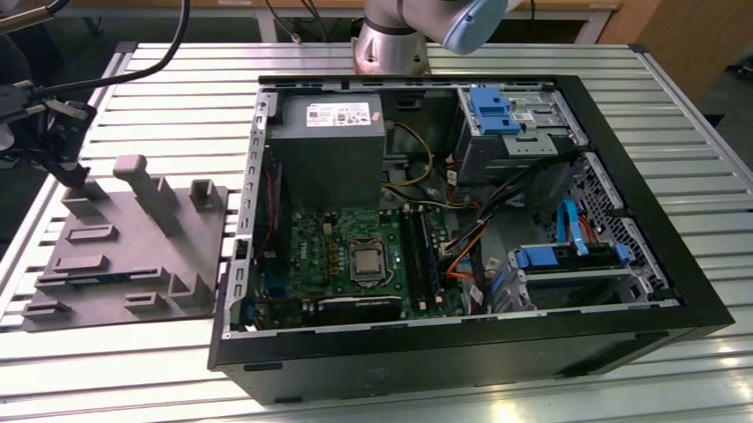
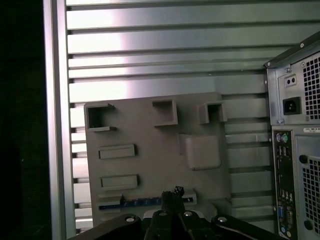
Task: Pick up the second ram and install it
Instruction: 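Reach for the second ram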
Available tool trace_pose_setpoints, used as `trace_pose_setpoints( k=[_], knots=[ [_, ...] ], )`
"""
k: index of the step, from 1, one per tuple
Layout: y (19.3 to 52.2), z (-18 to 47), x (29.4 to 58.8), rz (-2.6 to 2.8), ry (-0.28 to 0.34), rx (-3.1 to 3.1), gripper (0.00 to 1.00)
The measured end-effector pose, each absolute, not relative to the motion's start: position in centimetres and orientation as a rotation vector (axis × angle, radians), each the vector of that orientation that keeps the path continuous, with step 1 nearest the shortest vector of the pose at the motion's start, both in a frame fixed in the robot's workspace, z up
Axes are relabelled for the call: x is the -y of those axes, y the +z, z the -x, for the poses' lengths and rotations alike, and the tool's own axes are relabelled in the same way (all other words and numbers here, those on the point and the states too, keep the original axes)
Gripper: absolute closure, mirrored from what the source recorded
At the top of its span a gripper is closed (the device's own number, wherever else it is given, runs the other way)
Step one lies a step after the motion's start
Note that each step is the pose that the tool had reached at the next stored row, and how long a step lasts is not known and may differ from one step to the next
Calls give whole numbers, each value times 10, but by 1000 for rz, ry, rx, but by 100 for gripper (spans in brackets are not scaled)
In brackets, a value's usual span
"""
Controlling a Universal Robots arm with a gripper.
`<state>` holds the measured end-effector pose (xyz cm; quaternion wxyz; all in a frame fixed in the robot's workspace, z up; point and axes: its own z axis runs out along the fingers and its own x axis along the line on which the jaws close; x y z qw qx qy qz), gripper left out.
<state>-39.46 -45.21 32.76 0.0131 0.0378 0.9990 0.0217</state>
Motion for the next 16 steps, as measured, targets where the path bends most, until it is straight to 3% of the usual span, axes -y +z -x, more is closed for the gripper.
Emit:
trace_pose_setpoints(
  k=[16],
  knots=[
    [316, 403, 457, -118, 68, -3113, 89]
  ],
)
